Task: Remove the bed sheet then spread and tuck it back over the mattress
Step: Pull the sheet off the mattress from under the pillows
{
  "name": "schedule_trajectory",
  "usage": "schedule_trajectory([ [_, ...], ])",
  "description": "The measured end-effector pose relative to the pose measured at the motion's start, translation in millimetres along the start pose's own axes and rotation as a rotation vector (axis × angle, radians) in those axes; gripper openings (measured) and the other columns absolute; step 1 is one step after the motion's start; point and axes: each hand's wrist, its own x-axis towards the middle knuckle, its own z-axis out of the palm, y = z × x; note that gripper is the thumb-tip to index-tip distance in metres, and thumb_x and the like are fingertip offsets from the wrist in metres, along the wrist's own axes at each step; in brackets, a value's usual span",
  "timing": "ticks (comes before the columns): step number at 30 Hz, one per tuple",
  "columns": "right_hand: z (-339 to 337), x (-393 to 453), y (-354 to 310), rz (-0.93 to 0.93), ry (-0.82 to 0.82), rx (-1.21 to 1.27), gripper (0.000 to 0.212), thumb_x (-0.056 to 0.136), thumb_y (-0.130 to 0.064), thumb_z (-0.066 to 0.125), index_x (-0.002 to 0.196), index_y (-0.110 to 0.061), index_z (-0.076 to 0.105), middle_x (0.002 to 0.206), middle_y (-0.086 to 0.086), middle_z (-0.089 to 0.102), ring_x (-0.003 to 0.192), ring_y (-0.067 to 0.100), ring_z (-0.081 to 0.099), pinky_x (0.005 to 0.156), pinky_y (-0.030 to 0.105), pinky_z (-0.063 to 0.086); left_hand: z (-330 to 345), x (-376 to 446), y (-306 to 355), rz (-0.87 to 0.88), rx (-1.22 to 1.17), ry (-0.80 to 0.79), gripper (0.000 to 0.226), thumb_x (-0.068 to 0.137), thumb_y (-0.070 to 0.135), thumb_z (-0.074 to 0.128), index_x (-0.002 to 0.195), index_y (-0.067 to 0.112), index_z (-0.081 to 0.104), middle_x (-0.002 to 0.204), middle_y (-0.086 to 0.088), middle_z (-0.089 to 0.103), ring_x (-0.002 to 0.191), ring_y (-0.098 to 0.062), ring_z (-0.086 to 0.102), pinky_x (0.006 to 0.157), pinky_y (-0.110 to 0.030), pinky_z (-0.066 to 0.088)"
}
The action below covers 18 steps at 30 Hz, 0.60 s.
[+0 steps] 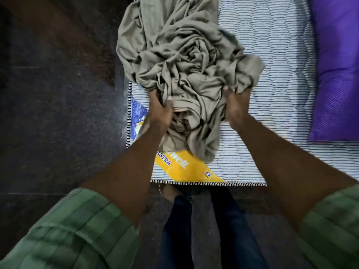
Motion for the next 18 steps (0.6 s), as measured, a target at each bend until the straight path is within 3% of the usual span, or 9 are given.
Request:
schedule_trajectory([
  [2, -18, 2, -14, -0.165, 0.122, -0.332, 0.085, 0.072, -0.035, 0.081, 0.142, -0.008, 0.041, 0.136, 0.013, 0.054, 0.126, 0.031, 0.055, 0.104, 0.041, 0.048, -1, -13, 9, 0.048, 0.116, 0.073, 0.069, 0.09, 0.047, 0.061, 0.143, 0.006, 0.043, 0.139, -0.017, 0.055, 0.129, -0.033, 0.053, 0.111, -0.048, 0.042],
  [4, -37, -7, -6, -0.339, 0.245, -0.728, 0.08, 0.071, -0.039, 0.079, 0.137, -0.01, 0.043, 0.135, 0.015, 0.05, 0.128, 0.037, 0.048, 0.101, 0.049, 0.044, -7, -49, 21, 0.178, 0.361, 0.174, 0.065, 0.091, 0.042, 0.059, 0.14, 0.003, 0.044, 0.136, -0.019, 0.051, 0.126, -0.035, 0.048, 0.106, -0.044, 0.041],
  [6, -47, -25, 17, -0.529, 0.152, -0.902, 0.065, 0.074, -0.042, 0.073, 0.126, -0.011, 0.05, 0.127, 0.015, 0.052, 0.121, 0.037, 0.049, 0.098, 0.05, 0.043, -12, -79, 19, 0.304, 0.568, 0.228, 0.054, 0.086, 0.043, 0.061, 0.127, 0.01, 0.048, 0.125, -0.013, 0.05, 0.116, -0.034, 0.049, 0.096, -0.046, 0.043],
  [8, -51, -45, 52, -0.642, -0.09, -0.955, 0.053, 0.075, -0.049, 0.072, 0.111, -0.014, 0.055, 0.113, 0.01, 0.056, 0.11, 0.034, 0.052, 0.094, 0.049, 0.045, -10, -99, 1, 0.336, 0.741, 0.102, 0.051, 0.078, 0.042, 0.068, 0.118, 0.017, 0.05, 0.121, -0.009, 0.049, 0.112, -0.034, 0.05, 0.092, -0.047, 0.044],
  [10, -52, -66, 89, -0.629, -0.318, -1.026, 0.061, 0.069, -0.059, 0.071, 0.11, -0.015, 0.057, 0.109, 0.008, 0.058, 0.109, 0.034, 0.054, 0.093, 0.05, 0.046, -10, -110, -25, 0.315, 0.911, -0.071, 0.061, 0.069, 0.041, 0.075, 0.12, 0.02, 0.049, 0.127, -0.01, 0.047, 0.118, -0.035, 0.049, 0.094, -0.047, 0.042],
  [12, -45, -86, 117, -0.559, -0.435, -1.18, 0.08, 0.063, -0.066, 0.072, 0.122, -0.015, 0.054, 0.118, 0.008, 0.056, 0.115, 0.035, 0.053, 0.096, 0.05, 0.046, -16, -114, -52, 0.255, 1.082, -0.128, 0.075, 0.063, 0.038, 0.079, 0.128, 0.022, 0.046, 0.141, -0.012, 0.043, 0.131, -0.036, 0.042, 0.1, -0.049, 0.036],
  [15, -26, -103, 125, -0.423, -0.356, -1.29, 0.075, 0.07, -0.047, 0.077, 0.13, -0.014, 0.049, 0.127, 0.008, 0.051, 0.121, 0.033, 0.048, 0.1, 0.048, 0.043, -32, -108, -69, 0.206, 1.2, -0.064, 0.061, 0.067, 0.024, 0.074, 0.124, 0.028, 0.054, 0.146, -0.009, 0.04, 0.136, -0.035, 0.037, 0.104, -0.049, 0.027],
  [18, -10, -116, 106, -0.573, -0.174, -1.32, 0.064, 0.069, -0.03, 0.075, 0.126, -0.013, 0.051, 0.124, 0.01, 0.052, 0.115, 0.032, 0.051, 0.093, 0.046, 0.041, -37, -97, -64, 0.262, 1.12, -0.025, 0.032, 0.077, 0.015, 0.067, 0.108, 0.024, 0.061, 0.117, -0.008, 0.061, 0.11, -0.033, 0.056, 0.097, -0.045, 0.033],
])
